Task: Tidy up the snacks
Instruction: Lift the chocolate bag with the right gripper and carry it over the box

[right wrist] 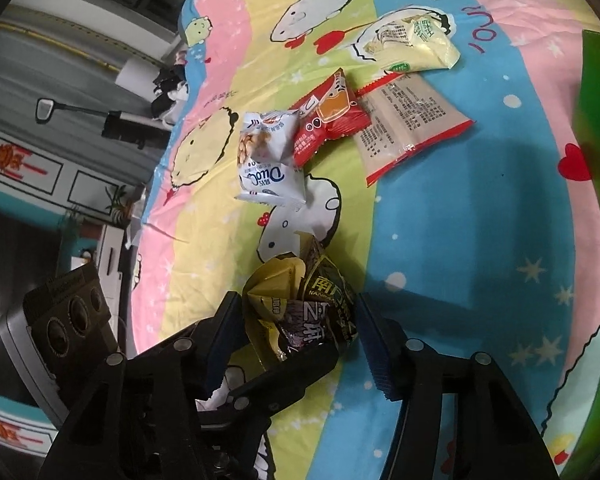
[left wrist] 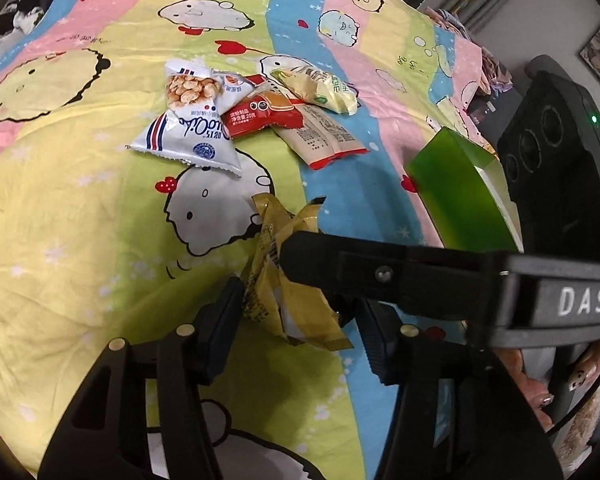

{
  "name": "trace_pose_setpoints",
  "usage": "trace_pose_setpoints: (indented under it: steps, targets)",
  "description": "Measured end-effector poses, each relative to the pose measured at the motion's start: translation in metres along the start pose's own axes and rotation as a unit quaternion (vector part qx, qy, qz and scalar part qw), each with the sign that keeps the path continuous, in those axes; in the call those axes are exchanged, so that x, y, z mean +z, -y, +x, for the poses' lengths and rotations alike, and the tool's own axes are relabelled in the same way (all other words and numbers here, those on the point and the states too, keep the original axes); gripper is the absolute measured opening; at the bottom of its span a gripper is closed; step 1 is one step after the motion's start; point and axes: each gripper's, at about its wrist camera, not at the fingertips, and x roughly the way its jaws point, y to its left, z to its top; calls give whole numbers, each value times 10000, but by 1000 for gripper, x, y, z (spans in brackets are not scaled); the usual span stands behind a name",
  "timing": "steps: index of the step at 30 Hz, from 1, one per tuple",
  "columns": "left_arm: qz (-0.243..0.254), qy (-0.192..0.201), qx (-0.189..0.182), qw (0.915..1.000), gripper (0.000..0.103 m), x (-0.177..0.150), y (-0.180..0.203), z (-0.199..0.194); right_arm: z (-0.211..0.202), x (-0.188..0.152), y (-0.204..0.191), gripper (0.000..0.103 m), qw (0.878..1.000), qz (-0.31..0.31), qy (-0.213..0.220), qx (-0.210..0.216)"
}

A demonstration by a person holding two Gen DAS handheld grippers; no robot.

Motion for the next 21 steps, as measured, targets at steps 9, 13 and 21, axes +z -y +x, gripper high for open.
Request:
trace_pose_setpoints:
  steps: [9,13,21]
  targets:
    - [339,615,-48,9975,51,6,20,-34,-20,-4,-17,54,9995,-255,201,-44]
    - [572,845,-13,9948,51,5,35,-45,-36,-5,-26,51,9981,-412,458,-52]
    - [767,1047,-197,9914,51,17,66,-56,-78,-8,-27,51,9943,-447,967,-99]
